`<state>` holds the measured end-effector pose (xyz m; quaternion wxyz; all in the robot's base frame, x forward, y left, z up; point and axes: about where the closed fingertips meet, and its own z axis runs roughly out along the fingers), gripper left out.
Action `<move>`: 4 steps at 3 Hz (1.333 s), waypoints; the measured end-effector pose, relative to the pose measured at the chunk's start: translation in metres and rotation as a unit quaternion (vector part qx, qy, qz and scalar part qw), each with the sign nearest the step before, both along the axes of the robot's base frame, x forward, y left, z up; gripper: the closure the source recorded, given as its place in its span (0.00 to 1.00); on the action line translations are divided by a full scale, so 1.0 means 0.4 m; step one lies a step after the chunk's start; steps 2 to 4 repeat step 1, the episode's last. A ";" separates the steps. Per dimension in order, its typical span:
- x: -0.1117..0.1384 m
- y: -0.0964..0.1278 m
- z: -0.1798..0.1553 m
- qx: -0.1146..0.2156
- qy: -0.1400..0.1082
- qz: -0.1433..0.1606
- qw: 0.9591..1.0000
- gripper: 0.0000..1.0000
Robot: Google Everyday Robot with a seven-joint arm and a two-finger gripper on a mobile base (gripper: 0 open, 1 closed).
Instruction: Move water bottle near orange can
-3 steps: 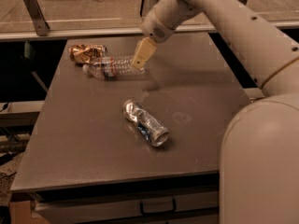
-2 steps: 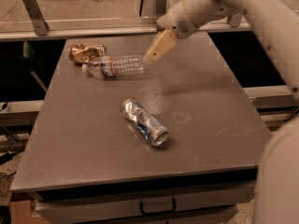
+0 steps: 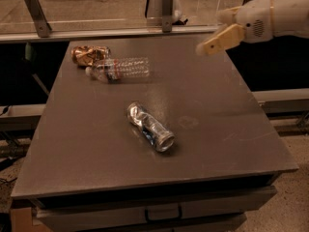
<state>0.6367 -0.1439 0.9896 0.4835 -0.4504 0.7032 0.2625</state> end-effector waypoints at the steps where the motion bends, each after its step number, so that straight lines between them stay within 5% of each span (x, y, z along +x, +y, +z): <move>1: -0.036 -0.111 0.006 0.008 0.002 -0.035 0.999 0.00; 4: -0.036 -0.111 0.006 0.008 0.002 -0.035 0.999 0.00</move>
Offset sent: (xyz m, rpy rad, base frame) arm 0.0000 0.0000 0.0000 0.0000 0.0000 0.0000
